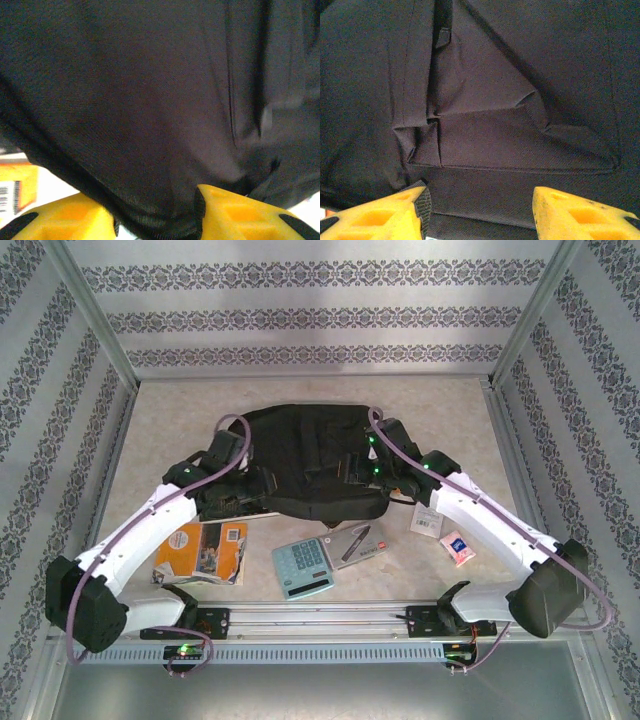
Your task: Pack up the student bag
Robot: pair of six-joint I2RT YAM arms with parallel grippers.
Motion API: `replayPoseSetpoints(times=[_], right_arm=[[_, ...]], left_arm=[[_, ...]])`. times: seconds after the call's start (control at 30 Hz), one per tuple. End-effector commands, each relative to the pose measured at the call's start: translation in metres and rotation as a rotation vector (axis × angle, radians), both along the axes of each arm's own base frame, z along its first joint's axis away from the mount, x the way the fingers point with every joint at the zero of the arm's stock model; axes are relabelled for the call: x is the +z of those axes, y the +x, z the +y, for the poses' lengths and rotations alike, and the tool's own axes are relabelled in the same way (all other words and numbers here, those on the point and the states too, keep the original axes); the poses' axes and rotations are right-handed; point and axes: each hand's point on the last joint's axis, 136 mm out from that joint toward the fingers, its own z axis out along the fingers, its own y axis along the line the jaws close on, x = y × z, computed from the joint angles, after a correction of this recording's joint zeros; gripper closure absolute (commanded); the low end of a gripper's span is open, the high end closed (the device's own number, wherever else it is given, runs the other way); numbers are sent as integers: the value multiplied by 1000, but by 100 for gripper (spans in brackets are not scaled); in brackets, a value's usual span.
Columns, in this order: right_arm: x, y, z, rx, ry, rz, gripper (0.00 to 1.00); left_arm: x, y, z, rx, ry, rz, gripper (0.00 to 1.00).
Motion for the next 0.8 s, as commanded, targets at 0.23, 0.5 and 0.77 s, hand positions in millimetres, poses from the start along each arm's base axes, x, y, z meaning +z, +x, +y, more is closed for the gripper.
replayPoseSetpoints(times=[0.23, 0.5, 0.77], right_arm=[[15, -12, -18, 92, -111, -93, 42], [13, -20, -17, 111, -59, -96, 40], [5, -22, -19, 96, -7, -72, 47]], left_arm=[[5, -12, 11, -325, 454, -59, 52], [3, -17, -38, -484, 286, -60, 38], [-20, -11, -103, -586, 259, -41, 34]])
